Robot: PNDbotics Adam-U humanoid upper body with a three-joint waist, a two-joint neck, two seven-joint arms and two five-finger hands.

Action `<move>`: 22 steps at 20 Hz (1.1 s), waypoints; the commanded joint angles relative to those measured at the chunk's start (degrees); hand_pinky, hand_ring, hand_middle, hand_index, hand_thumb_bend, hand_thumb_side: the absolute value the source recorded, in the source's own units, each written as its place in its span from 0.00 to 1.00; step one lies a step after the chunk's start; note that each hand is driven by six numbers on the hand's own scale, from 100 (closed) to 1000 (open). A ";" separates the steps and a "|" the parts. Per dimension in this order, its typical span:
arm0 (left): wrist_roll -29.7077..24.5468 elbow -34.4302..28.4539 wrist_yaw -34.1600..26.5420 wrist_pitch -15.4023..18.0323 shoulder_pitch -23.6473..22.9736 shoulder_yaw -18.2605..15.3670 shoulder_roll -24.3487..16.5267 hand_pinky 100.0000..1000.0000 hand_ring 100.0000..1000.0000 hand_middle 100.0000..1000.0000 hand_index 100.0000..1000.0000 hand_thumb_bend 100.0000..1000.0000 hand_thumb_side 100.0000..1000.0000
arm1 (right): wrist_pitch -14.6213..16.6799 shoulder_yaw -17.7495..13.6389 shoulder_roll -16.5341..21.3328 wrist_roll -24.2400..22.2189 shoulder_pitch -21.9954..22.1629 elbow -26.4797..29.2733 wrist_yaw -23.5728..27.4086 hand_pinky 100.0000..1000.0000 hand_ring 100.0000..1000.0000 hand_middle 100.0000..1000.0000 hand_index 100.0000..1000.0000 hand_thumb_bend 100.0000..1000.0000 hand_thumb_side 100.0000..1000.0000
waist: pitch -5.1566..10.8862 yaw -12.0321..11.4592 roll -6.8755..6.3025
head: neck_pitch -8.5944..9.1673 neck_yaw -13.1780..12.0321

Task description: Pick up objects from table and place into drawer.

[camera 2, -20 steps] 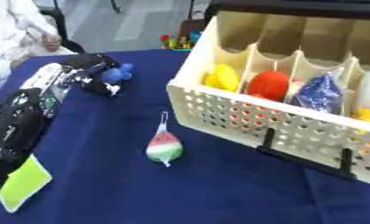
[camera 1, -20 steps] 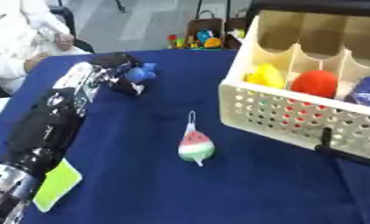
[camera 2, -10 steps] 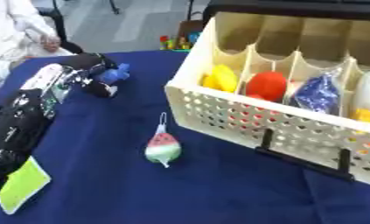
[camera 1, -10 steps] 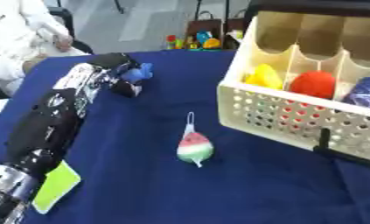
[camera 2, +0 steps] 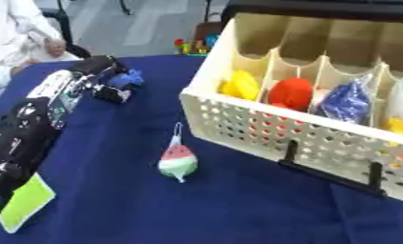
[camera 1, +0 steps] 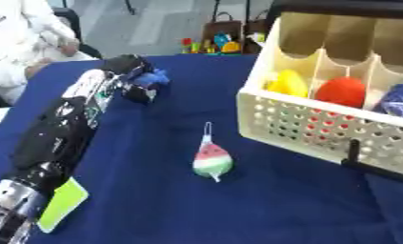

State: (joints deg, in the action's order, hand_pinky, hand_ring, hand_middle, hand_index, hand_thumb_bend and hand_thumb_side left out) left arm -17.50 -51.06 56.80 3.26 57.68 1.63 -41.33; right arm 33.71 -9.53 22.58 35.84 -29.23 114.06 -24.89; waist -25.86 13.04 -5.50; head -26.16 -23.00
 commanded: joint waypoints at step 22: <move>2.35 -20.02 -6.76 3.77 -0.68 3.90 -7.12 0.25 0.48 0.38 0.63 0.00 0.12 | -0.12 -0.78 1.18 0.97 1.50 0.54 0.75 0.52 0.51 0.52 0.69 0.00 0.57 | 6.90 -2.57 0.53 | -3.42 2.66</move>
State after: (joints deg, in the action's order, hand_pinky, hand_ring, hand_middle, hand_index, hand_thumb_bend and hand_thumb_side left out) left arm -15.31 -68.72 51.07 6.47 56.30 5.59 -45.60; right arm 33.09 -9.89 22.46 36.14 -27.33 114.06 -24.65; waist -20.46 10.54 -5.20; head -29.16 -20.65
